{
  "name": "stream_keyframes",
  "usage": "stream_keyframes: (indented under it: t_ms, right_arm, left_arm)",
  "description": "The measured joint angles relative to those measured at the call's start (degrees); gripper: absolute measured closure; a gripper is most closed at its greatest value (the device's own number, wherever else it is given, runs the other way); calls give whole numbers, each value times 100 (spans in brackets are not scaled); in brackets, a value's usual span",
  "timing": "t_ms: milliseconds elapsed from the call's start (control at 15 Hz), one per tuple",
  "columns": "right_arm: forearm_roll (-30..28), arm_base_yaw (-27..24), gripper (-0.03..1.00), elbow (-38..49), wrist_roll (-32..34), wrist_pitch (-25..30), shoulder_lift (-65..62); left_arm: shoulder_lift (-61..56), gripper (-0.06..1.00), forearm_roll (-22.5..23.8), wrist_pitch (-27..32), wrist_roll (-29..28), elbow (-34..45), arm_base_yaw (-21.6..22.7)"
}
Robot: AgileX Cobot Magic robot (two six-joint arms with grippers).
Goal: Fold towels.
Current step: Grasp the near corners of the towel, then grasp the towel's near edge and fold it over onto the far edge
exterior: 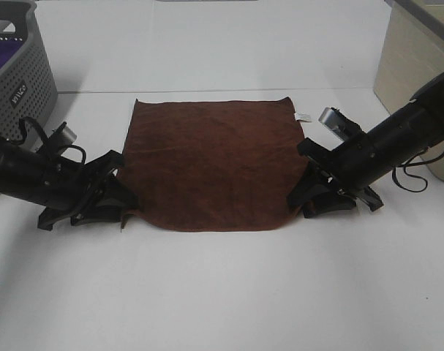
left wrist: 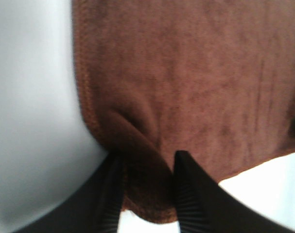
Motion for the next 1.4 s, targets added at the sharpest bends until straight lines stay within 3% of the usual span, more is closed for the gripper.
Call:
stream_keyframes:
  t_ms: [67, 133, 200, 267, 467, 800, 1067, 1400]
  right_arm:
    - [-132, -17, 70, 0, 115, -34, 0]
    - [-241, -40, 80, 0, 155, -74, 0]
    - [-298, -40, 92, 0, 229, -63, -11]
    - [-321, -40, 94, 0, 229, 34, -74]
    - [-476, -40, 95, 166, 413, 298, -350]
    - [-642, -40, 95, 1421, 710, 407, -1209]
    - [-900, -34, 95, 1679, 1083, 458, -1461]
    - [-1043, -34, 95, 40, 1134, 447, -1283]
  left_arm:
    - [6, 78, 120, -149, -52, 0, 0]
    - [6, 87, 246, -183, -57, 0, 0]
    - [6, 92, 309, -138, -63, 0, 0]
    - [6, 93, 367, -40, -103, 0, 0]
    - [-269, 93, 963, 86, -619, 29, 0]
    - [-1089, 93, 2819, 476, -2601, 647, -97]
    - [-1352, 93, 3042, 670, -2939, 733, -132]
    - [-1346, 93, 3071, 246, -3065, -355, -132]
